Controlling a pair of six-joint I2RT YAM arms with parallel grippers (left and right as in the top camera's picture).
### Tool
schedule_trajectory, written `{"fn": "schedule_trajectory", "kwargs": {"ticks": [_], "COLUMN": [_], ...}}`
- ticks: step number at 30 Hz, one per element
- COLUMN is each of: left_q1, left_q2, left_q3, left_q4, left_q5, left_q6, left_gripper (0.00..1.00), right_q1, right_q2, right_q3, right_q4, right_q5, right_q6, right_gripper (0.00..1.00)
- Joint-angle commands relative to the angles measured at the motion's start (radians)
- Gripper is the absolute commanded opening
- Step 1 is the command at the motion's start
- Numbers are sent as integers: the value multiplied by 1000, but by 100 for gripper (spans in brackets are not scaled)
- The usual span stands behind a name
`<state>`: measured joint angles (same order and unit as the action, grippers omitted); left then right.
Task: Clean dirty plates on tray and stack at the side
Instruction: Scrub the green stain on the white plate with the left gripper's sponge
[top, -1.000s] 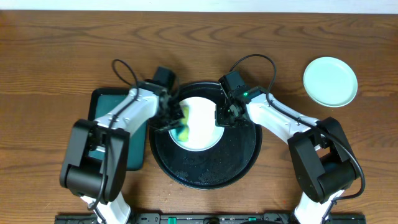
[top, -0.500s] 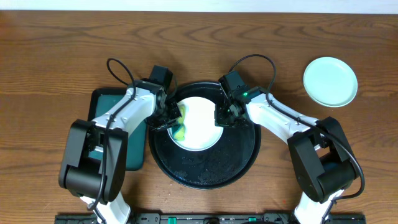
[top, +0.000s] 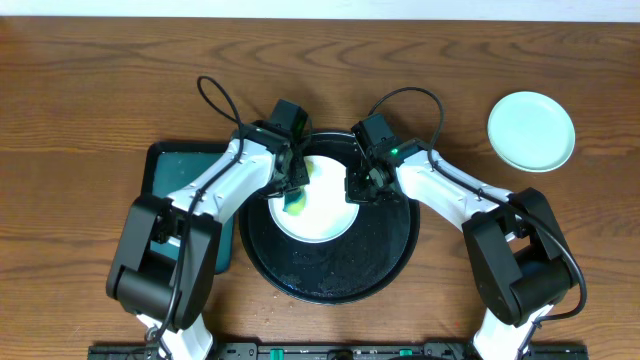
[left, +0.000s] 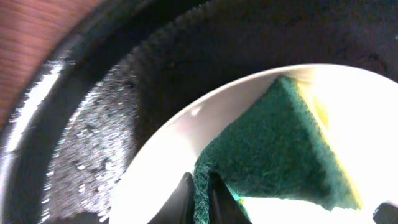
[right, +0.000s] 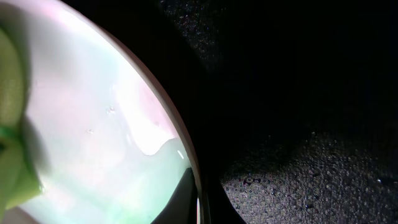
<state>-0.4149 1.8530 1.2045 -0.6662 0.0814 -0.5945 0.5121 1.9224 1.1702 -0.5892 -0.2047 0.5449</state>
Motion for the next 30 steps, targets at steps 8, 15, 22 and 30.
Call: {"fn": "schedule_trajectory", "kwargs": {"ticks": [8,15,22,30], "left_q1": [-9,-78,-153,-160], "left_q2": [-105,-74,51,177], "left_q3": [26,24,24,24], "left_q4": [-96,-88,-27,105], "left_q5": [-202,-202,-156,123], "left_q6": [40,40,36,26], "left_gripper": [7,7,7,7], "right_q1": [6,6,7,6], "right_q2": [58,58,58,58], "right_q3": [-21,-21,-21,-21], "right_q4": [-1,6,-10,-28], "right_q5": [39,39,39,39], "right_q6": [0,-1,-8,-11], "right_gripper": [1,1,1,1]}}
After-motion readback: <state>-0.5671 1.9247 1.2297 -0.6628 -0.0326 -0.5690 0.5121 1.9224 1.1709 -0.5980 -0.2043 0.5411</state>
